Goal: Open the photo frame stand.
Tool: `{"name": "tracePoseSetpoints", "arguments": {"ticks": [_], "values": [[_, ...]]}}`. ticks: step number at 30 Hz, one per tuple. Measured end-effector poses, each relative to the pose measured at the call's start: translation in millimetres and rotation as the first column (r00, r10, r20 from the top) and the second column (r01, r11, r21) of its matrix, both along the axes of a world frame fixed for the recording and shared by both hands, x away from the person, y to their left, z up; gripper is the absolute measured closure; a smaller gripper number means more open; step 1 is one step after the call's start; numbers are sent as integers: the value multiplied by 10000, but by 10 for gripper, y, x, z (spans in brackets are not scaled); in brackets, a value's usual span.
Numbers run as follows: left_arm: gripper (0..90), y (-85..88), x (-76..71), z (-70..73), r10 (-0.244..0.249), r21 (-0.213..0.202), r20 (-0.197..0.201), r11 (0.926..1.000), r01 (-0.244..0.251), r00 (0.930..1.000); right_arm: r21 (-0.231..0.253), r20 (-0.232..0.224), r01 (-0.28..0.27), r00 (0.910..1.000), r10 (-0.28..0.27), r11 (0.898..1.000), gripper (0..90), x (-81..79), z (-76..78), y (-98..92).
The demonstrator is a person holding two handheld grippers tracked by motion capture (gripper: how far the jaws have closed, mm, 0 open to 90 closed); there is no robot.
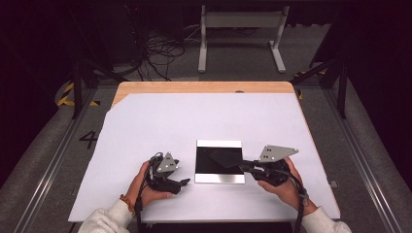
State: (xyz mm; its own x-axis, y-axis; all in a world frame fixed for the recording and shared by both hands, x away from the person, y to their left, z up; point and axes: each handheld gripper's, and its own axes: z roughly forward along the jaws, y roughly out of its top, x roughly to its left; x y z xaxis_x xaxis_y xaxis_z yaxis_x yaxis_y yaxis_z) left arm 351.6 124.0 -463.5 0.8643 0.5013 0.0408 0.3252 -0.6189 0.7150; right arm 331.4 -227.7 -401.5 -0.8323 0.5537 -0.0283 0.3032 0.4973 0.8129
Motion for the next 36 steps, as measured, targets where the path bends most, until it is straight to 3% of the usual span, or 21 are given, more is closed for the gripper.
{"name": "tracePoseSetpoints", "arguments": {"ticks": [7, 13, 23, 28, 36], "values": [[239, 2, -2, 1, -12, -1, 5, 10000, 12, 10000, -20, -119, -33, 9999, 32, 10000, 767, 0, -15, -12], [239, 8, -7, 5, -15, -69, -4, 10000, 15, 10000, -11, -400, -13, 9992, 13, 10000, 639, 12, -19, -23], [235, -9, -13, 2, -145, -103, -27, 9998, 145, 9999, 411, -958, 134, 9954, -94, 9991, 492, 46, -15, -54], [234, -9, -14, 0, -157, -106, 5, 9998, 157, 9999, 479, -1001, 218, 9948, -169, 9986, 479, 50, -10, -59], [233, -20, -16, -8, -223, -26, -26, 9997, 223, 9997, 1093, -1056, 491, 9937, -376, 9928, 459, 51, 38, -90]]}}
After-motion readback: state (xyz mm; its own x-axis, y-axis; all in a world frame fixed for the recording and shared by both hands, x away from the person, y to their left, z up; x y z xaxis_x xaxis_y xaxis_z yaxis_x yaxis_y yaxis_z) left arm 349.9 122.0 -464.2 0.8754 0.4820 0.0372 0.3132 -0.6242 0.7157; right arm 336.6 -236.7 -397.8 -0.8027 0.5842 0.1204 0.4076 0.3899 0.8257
